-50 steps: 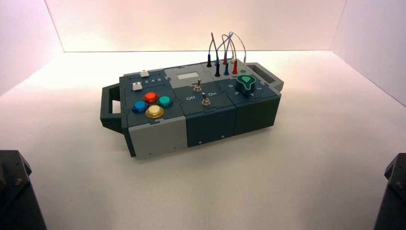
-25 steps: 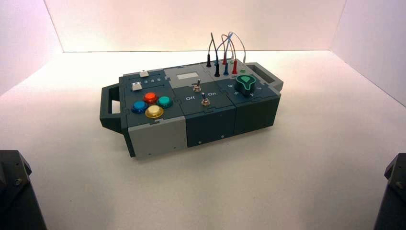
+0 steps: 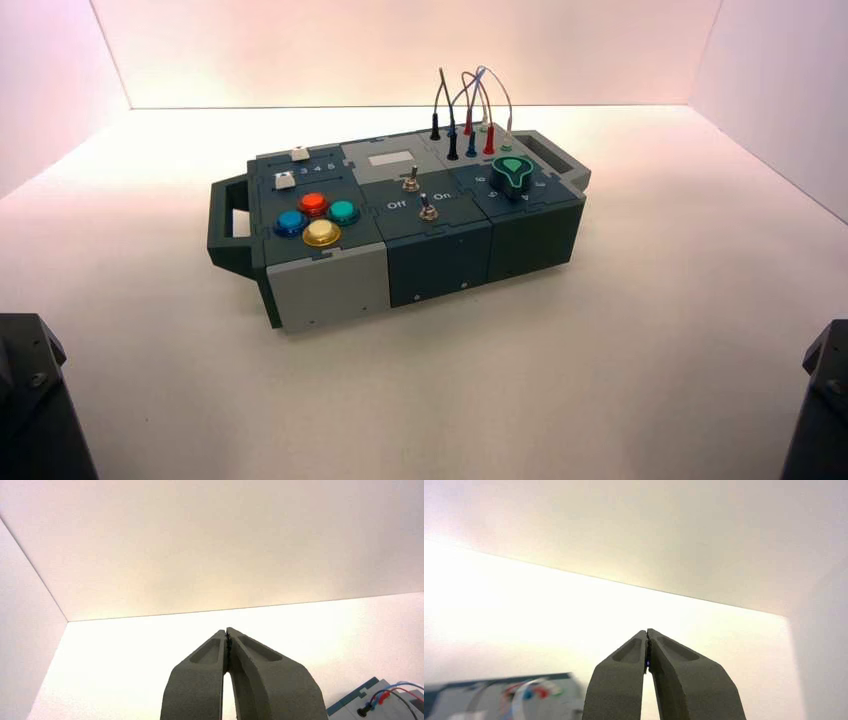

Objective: Move the right gripper to the right.

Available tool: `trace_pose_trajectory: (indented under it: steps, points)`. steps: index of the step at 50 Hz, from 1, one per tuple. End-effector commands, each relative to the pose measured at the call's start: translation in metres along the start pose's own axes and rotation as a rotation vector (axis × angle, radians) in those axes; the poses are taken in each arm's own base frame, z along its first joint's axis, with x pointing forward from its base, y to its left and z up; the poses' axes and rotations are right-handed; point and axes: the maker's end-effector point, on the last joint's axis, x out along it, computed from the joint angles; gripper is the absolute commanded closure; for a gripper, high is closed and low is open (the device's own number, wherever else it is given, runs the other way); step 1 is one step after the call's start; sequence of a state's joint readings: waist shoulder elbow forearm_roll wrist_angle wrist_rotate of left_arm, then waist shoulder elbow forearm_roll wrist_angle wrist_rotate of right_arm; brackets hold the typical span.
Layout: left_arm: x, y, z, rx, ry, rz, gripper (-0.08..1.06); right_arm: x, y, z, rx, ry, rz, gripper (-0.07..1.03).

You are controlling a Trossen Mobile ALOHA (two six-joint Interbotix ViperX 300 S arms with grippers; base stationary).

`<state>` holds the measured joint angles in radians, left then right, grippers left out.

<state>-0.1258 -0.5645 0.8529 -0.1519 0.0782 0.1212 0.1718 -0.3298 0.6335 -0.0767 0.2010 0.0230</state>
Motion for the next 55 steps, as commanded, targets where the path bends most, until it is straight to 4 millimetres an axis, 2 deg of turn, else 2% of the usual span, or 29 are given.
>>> trace_pose_trajectory:
  steps: [1, 12, 22, 41, 46, 55]
  points:
    - [-0.002, -0.001, 0.012, 0.007, -0.034, -0.001, 1.01, -0.004, -0.03, 0.022, 0.033, -0.044, -0.064, 0.99]
    - [-0.002, -0.001, 0.012, 0.007, -0.034, -0.001, 1.01, -0.01, -0.085, 0.026, 0.094, -0.036, -0.183, 0.99]
    - [-0.001, -0.001, 0.012, 0.005, -0.032, -0.001, 1.01, -0.016, -0.117, 0.027, 0.13, -0.034, -0.252, 0.99]
    - [-0.003, -0.001, 0.014, 0.012, -0.034, -0.002, 1.01, -0.025, -0.193, 0.02, 0.22, -0.002, -0.405, 0.98]
    - [-0.004, -0.001, 0.014, 0.013, -0.037, -0.002, 1.01, -0.024, -0.203, 0.021, 0.241, 0.014, -0.419, 0.99]
    - [-0.008, -0.006, 0.017, 0.017, -0.044, -0.018, 1.01, -0.018, -0.204, 0.021, 0.244, 0.028, -0.414, 0.99]
